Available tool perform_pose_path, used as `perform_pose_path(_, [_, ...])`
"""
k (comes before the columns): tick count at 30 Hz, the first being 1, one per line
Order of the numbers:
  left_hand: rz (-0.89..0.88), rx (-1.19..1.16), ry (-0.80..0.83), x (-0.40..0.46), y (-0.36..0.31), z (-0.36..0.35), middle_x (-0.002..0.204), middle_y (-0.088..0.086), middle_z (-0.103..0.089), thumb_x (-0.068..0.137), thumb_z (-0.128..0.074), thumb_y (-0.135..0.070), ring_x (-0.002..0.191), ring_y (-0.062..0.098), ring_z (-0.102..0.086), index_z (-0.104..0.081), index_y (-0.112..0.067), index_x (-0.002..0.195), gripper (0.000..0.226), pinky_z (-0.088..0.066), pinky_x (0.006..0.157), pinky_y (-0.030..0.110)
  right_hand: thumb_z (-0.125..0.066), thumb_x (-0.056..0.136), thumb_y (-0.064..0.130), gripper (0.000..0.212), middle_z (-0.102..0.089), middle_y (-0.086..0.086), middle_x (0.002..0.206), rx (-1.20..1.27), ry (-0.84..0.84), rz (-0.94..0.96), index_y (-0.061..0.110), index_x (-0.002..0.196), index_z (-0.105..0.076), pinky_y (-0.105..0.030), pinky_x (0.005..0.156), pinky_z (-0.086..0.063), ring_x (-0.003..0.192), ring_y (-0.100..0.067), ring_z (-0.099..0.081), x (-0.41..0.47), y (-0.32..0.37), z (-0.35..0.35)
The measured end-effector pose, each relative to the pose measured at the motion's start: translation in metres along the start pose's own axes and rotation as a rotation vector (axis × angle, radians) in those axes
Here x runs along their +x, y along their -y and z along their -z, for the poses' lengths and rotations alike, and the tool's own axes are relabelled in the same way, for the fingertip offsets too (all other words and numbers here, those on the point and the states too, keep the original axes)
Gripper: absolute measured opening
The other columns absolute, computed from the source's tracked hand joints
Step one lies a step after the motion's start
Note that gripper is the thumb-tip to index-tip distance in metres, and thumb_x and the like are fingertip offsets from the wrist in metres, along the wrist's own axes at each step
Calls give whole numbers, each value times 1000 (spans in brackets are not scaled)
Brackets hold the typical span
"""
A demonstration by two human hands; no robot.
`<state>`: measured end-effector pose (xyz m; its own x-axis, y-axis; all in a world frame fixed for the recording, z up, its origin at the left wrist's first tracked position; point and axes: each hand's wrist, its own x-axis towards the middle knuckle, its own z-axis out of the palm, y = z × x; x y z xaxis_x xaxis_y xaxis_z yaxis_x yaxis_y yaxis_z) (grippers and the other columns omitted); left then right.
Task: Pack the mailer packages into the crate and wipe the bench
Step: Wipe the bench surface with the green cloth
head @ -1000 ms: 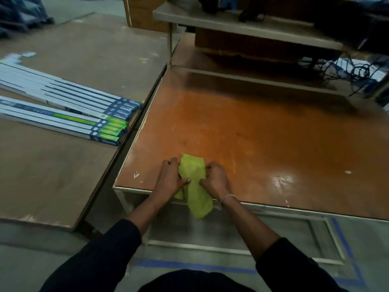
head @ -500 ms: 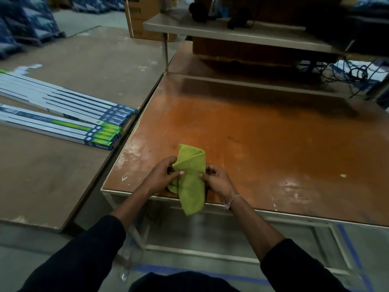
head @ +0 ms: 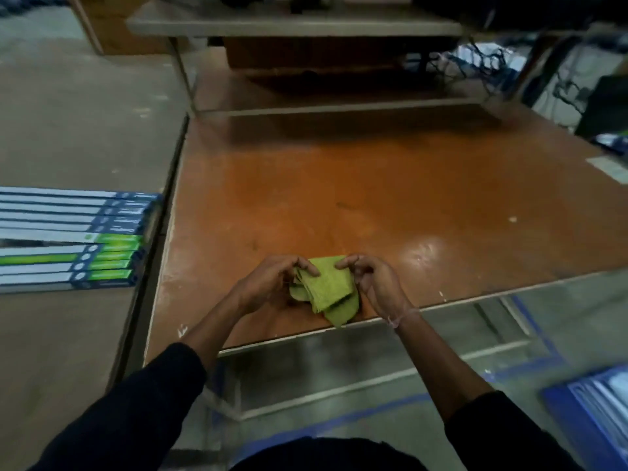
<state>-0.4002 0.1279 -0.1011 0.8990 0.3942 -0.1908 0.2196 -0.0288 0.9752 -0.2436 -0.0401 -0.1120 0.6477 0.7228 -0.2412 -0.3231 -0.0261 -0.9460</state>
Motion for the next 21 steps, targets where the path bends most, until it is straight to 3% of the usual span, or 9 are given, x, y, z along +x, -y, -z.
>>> perform_pose_path(2, [16, -54, 64, 11, -1, -7, 93, 12, -70, 101, -44, -5, 81, 17, -64, -74, 3, 101, 30, -53, 69, 25, -53, 97, 8, 24, -68, -20, 97, -23, -47, 54, -9, 90, -69, -37, 93, -50, 97, -27, -64, -10, -2, 13])
perform_pose_path(4, [-86, 23, 146, 21, 3, -17, 101, 12, -71, 98, -62, -4, 88, 18, -64, -73, -1, 105, 13, -55, 78, 30, -69, 90, 5, 16, -73, -13, 101, -155, -72, 136, -8, 98, -68, -30, 88, -55, 97, -19, -68, -22, -7, 27])
perform_pose_path(7, [-175, 100, 230, 40, 3, -45, 105, 4, -69, 90, -75, -3, 92, 16, -64, -71, -7, 111, 22, -54, 82, 35, -78, 83, 4, 23, -70, -5, 105, -275, -161, 201, 1, 103, -66, -25, 78, -53, 86, -12, -66, -35, -11, 54])
perform_pose_path(9, [-204, 94, 260, 55, -1, -71, 112, 0, -68, 90, -74, 0, 100, 14, -65, -68, -9, 116, 29, -54, 90, 38, -80, 82, 10, 25, -63, -3, 114, -373, -242, 275, 9, 104, -66, -27, 77, -54, 83, -12, -62, -43, -10, 78])
perform_pose_path(12, [-216, 43, 248, 79, -8, -120, 125, 3, -64, 89, -74, -1, 110, 22, -64, -62, -15, 122, 37, -55, 96, 51, -80, 82, 22, 26, -58, -6, 116, -445, -352, 320, 20, 103, -65, -41, 82, -58, 98, -23, -65, -55, -5, 127])
perform_pose_path(14, [-215, 12, 234, 94, -16, -163, 128, 15, -61, 91, -72, 1, 109, 26, -64, -57, -12, 125, 39, -55, 94, 56, -79, 84, 21, 27, -60, -12, 110, -395, -432, 344, 17, 104, -62, -45, 81, -58, 96, -27, -67, -65, 0, 163])
perform_pose_path(16, [-180, -56, 256, 106, -26, -208, 127, 25, -59, 94, -68, 2, 102, 28, -64, -51, -7, 128, 38, -56, 89, 55, -77, 86, 11, 25, -60, -12, 107, -346, -513, 376, 12, 103, -58, -35, 75, -56, 91, -23, -64, -76, 6, 199])
perform_pose_path(18, [-140, -123, 320, 116, -38, -252, 127, 26, -60, 96, -67, -2, 95, 29, -63, -52, -10, 127, 35, -57, 79, 49, -76, 87, 8, 24, -60, -8, 106, -318, -595, 404, 9, 101, -57, -33, 77, -54, 91, -20, -61, -86, 13, 234])
perform_pose_path(21, [-213, -25, 394, 137, -50, -311, 121, 16, -61, 94, -71, -6, 85, 17, -61, -58, -12, 123, 32, -55, 67, 34, -76, 86, 9, 23, -61, -11, 108, -274, -698, 390, 11, 100, -58, -34, 78, -54, 89, -19, -63, -99, 21, 287])
